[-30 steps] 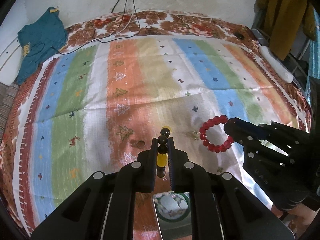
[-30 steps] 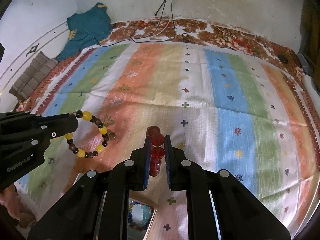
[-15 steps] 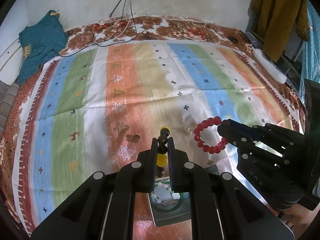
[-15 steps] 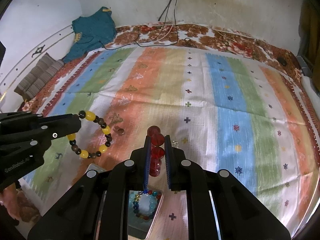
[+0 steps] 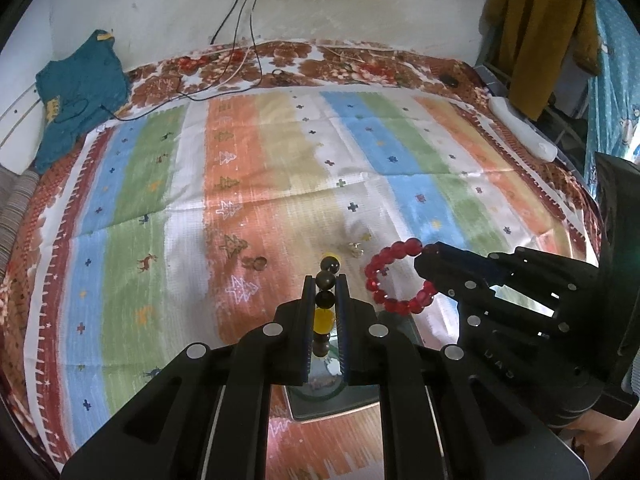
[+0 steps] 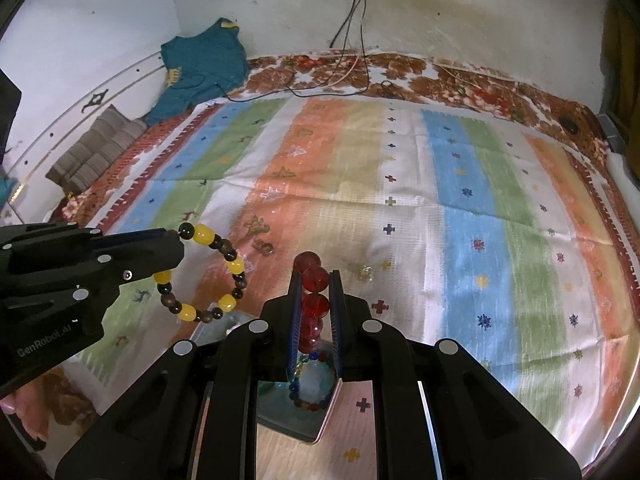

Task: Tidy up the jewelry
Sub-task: 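Lift both bracelets and carry them over the silver tin, then open both tools to drop the bracelets into the silver tin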

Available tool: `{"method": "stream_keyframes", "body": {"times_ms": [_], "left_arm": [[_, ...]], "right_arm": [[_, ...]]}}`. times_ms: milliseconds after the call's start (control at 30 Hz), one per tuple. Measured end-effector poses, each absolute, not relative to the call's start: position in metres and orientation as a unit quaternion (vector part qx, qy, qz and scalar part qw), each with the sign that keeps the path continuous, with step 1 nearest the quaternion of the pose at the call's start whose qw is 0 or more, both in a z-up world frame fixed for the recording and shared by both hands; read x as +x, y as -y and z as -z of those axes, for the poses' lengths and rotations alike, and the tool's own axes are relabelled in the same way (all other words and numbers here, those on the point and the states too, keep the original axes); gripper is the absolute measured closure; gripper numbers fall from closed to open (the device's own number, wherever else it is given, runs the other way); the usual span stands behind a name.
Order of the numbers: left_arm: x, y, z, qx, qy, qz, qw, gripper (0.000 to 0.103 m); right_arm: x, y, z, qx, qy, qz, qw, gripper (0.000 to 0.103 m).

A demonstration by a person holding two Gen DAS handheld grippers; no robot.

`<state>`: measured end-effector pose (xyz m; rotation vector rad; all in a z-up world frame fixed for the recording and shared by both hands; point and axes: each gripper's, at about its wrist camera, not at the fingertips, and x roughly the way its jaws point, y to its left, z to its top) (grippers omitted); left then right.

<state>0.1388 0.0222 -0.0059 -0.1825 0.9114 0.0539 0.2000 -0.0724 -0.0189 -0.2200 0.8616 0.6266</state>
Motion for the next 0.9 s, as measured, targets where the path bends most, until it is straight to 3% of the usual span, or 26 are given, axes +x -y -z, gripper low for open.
{"method": "stream_keyframes", "body": {"times_ms": [900], "left_arm": [[0.100, -0.013, -0.003, -0.091, -0.419, -0.017, 0.903, 0.094]], "right_arm": [[0.165, 0.084, 0.021, -0.113, -0.413, -0.315, 0.847, 0.089]]}}
